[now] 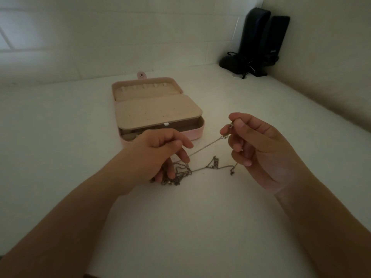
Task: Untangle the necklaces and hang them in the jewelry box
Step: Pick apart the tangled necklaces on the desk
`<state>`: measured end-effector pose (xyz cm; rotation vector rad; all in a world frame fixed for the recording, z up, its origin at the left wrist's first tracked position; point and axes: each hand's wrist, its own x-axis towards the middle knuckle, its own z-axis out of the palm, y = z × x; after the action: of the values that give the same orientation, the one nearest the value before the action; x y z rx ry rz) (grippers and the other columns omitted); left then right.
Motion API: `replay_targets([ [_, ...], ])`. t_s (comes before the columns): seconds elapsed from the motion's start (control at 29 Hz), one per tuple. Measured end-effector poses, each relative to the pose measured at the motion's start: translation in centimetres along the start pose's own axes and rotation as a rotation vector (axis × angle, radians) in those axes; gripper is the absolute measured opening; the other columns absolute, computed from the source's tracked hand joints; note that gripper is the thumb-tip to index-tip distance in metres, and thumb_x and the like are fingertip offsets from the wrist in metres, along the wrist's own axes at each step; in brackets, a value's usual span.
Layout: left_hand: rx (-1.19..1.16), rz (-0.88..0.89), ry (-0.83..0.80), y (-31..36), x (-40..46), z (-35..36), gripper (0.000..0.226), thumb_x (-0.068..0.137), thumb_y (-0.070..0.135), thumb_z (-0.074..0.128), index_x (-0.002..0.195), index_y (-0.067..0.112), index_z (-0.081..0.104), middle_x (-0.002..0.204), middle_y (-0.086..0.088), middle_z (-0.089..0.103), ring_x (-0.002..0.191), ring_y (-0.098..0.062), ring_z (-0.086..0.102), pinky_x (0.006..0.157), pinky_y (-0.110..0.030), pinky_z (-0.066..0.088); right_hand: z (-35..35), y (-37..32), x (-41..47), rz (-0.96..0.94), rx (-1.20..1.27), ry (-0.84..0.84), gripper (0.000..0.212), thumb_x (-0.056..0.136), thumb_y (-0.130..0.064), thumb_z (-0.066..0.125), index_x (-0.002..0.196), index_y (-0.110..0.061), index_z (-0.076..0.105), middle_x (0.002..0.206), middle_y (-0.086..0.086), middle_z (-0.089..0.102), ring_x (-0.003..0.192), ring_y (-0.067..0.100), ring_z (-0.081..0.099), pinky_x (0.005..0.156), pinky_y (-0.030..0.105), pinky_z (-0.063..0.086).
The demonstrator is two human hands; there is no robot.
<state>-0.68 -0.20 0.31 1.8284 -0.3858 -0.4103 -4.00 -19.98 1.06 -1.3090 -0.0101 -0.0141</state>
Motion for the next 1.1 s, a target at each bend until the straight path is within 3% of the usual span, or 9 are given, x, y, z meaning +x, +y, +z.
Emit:
replay_targets([
  [0.17,-0.058,-0.055,-0.086,0.1,-0.3,-0.2,0.026,0.091,0.001,0.046,0.088,0.018,0.064,0.090,0.004,0.067,0.072,-0.012,0.068,0.045,-0.021,0.050,0.1,0.2,0.0,-0.019,-0.112,0.005,0.013,0.086,-0.014,0.050,0.084,-0.018,0.062,0.064,0.001,0.065,0.047,0.006,0.047,0.036,0.016,0.029],
  [0.31,-0.093,-0.015,-0.221,0.5,-0.7,-0.2,0.032,0.089,-0.008,0.045,0.092,0.018,0.063,0.087,0.008,0.069,0.086,-0.009,0.069,0.053,-0.023,0.053,0.5,0.5,0.0,0.003,-0.191,0.008,0.019,0.093,-0.011,0.045,0.086,-0.018,0.060,0.064,0.001,0.065,0.047,0.007,0.048,0.035,0.016,0.030],
  [0.48,0.036,0.144,-0.150,0.2,-0.6,0.1,0.038,0.087,-0.011,0.044,0.096,0.021,0.061,0.096,0.017,0.064,0.097,-0.002,0.064,0.060,-0.022,0.055,-0.2,-0.5,-0.1,-0.040,0.069,-0.013,0.011,0.082,-0.021,0.047,0.084,-0.020,0.058,0.050,-0.005,0.052,0.047,0.007,0.044,0.041,0.017,0.031],
  [0.62,0.291,0.238,-0.023,-0.3,-0.4,-0.4,0.039,0.083,-0.004,0.054,0.093,0.033,0.060,0.097,0.023,0.063,0.092,0.005,0.060,0.071,-0.015,0.052,-0.9,-1.4,-0.3,-0.056,0.202,-0.074,0.015,0.086,-0.021,0.043,0.082,-0.022,0.058,0.046,-0.009,0.039,0.036,0.003,0.032,0.037,0.012,0.032],
  [0.83,0.613,0.256,-0.084,-0.6,-0.4,-0.8,0.031,0.070,0.031,0.075,0.088,0.047,0.055,0.088,0.027,0.057,0.085,0.018,0.049,0.075,-0.002,0.038,-1.0,-1.2,-0.8,0.070,-0.074,-0.166,0.013,0.082,-0.020,0.054,0.080,-0.020,0.066,0.050,-0.002,0.049,0.031,0.002,0.024,0.031,0.009,0.026],
  [0.97,0.663,0.299,-0.041,-0.7,-0.3,-0.8,0.028,0.076,0.014,0.069,0.086,0.038,0.059,0.075,0.019,0.059,0.078,0.005,0.055,0.066,-0.007,0.043,-0.9,-1.3,-1.2,0.256,-0.295,-0.312,0.012,0.079,-0.018,0.055,0.080,-0.017,0.067,0.060,0.002,0.058,0.031,0.002,0.026,0.030,0.011,0.026],
  [1.1,0.670,0.251,0.012,-1.0,-0.2,-1.1,0.026,0.076,0.005,0.063,0.083,0.030,0.060,0.066,0.014,0.056,0.066,0.003,0.055,0.059,-0.010,0.045,-1.3,-1.3,-1.5,0.343,-0.482,-0.518,0.011,0.083,-0.010,0.061,0.087,-0.015,0.070,0.070,0.005,0.063,0.038,0.008,0.044,0.037,0.019,0.043],
])
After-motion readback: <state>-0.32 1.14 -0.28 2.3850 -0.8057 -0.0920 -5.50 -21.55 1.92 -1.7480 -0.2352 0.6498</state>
